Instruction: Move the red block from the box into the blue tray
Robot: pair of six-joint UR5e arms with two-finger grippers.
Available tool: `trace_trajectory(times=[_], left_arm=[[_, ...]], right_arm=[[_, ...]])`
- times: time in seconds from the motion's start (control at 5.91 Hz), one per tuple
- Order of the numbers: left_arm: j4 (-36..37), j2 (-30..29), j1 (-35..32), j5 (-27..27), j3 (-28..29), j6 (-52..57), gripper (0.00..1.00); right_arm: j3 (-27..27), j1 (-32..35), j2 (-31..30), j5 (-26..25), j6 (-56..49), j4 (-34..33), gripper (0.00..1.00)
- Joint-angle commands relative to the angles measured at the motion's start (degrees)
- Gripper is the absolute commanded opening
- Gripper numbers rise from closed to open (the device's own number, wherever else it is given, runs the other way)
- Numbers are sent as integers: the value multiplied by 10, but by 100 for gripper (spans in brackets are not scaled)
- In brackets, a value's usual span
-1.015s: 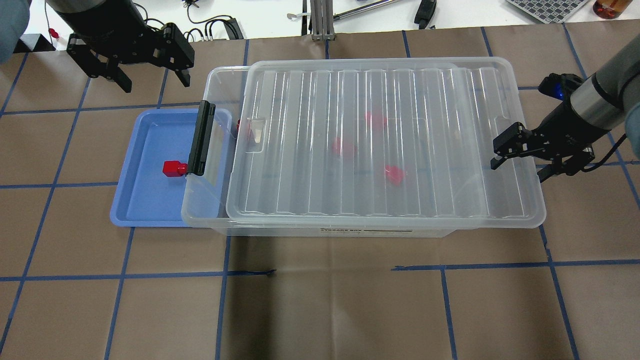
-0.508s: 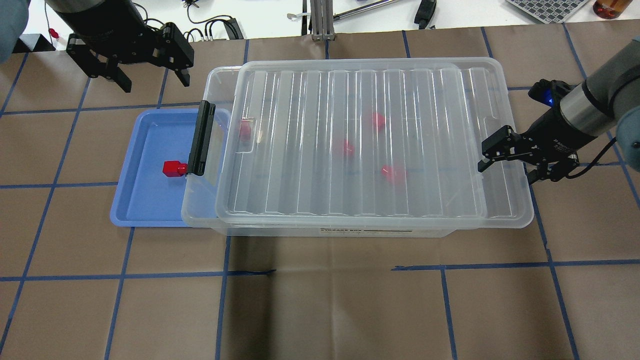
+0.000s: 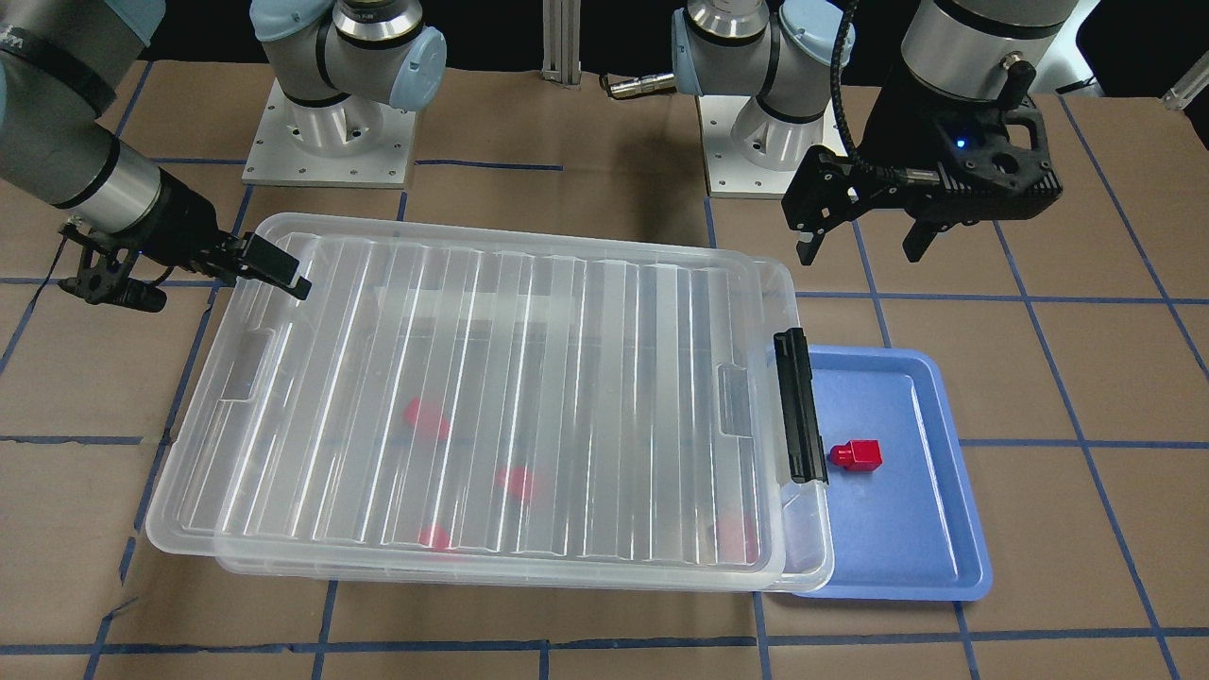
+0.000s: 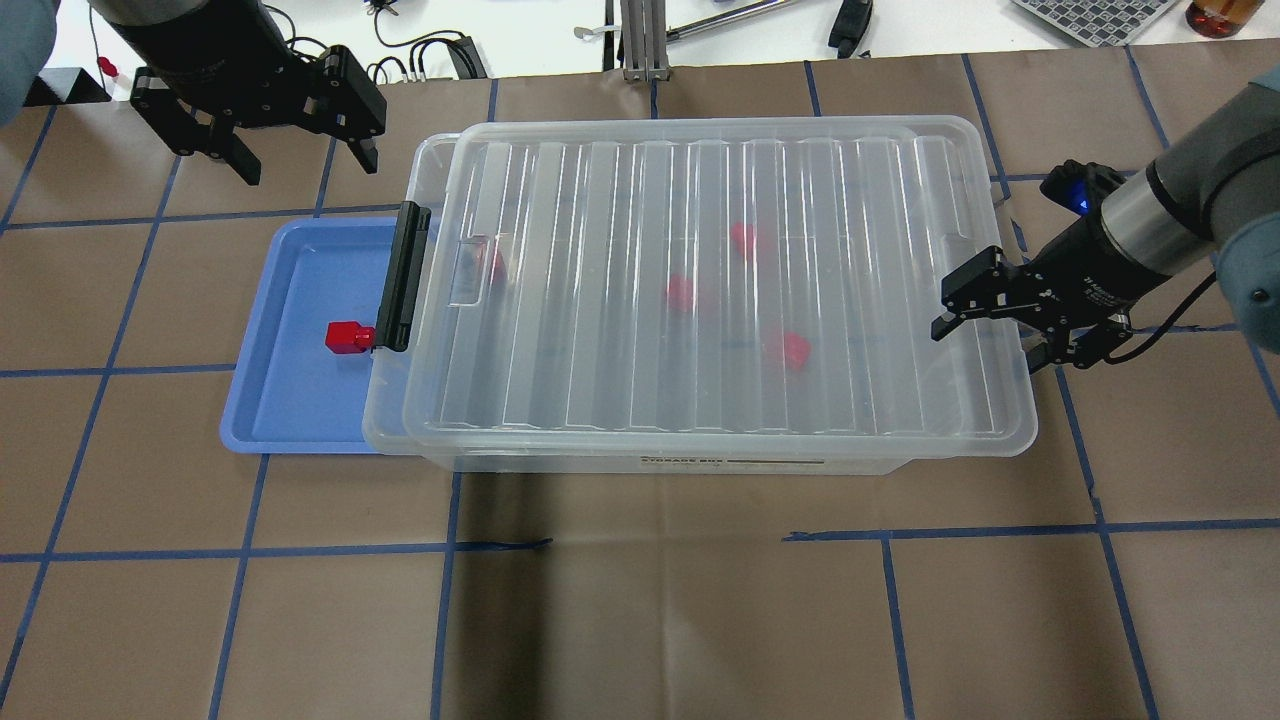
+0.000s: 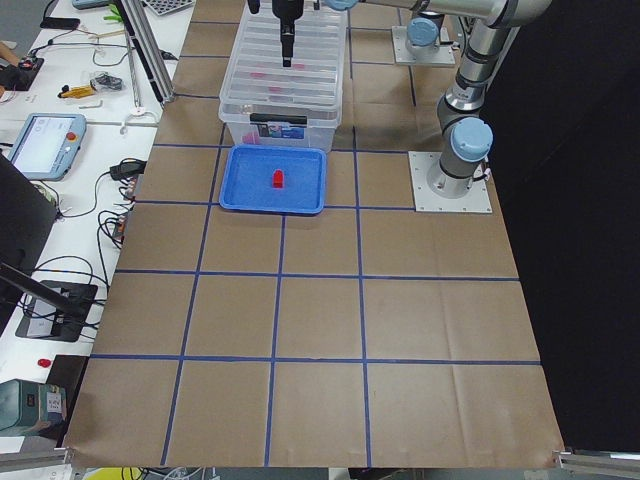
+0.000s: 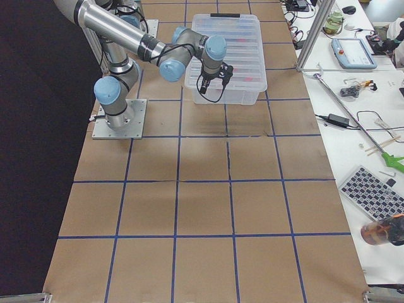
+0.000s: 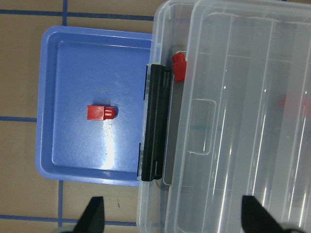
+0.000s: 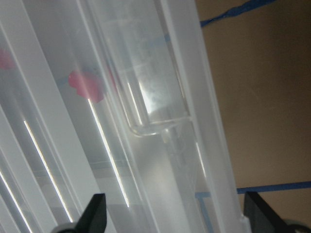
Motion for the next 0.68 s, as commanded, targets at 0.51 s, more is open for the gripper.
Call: trace_trajectory(times=[0.51], left_arm=[[0,0,-1,-2,0,0,98]], right_arm=[[-27,33,1,-49,-3,-5,100]])
